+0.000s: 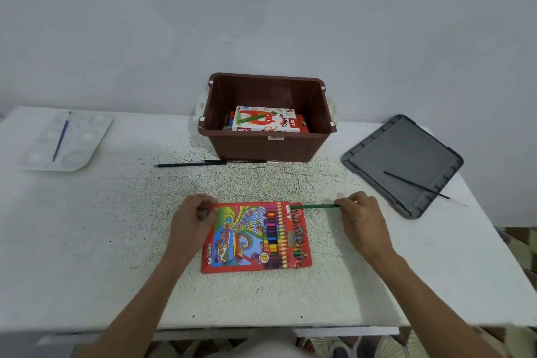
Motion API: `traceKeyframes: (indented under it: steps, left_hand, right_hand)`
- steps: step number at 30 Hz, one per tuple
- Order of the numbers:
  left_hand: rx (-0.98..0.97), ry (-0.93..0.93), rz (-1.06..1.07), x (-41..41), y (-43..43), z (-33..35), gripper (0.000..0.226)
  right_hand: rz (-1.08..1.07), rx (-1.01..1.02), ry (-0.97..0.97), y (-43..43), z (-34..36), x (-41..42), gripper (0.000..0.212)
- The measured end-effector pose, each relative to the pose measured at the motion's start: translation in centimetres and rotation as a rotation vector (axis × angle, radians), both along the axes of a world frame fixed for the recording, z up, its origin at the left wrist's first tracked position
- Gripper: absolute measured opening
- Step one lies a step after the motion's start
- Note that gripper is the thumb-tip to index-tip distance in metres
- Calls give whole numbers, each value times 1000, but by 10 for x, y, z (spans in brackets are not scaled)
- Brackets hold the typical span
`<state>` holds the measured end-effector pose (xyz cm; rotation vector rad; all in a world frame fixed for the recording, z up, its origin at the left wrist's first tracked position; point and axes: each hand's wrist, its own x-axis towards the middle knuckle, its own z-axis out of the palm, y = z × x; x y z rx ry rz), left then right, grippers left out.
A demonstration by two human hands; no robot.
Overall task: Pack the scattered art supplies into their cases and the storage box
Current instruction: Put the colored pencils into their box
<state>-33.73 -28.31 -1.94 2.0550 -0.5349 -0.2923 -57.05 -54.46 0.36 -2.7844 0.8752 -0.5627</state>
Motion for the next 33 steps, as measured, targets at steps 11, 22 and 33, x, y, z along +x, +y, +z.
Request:
traceKeyframes:
  steps: [11,22,33]
  left_hand:
    - [31,-18,-13,1,-3,0,15]
    - [132,-204,-29,34,-6,9,11]
    - [785,-580,-206,86,-10,13,58]
  right_hand:
    - [220,266,-24,69,-7,40,51]
    - [153,608,-108,65,-9,23,54]
    - [157,577,-120,65,-8,23,52]
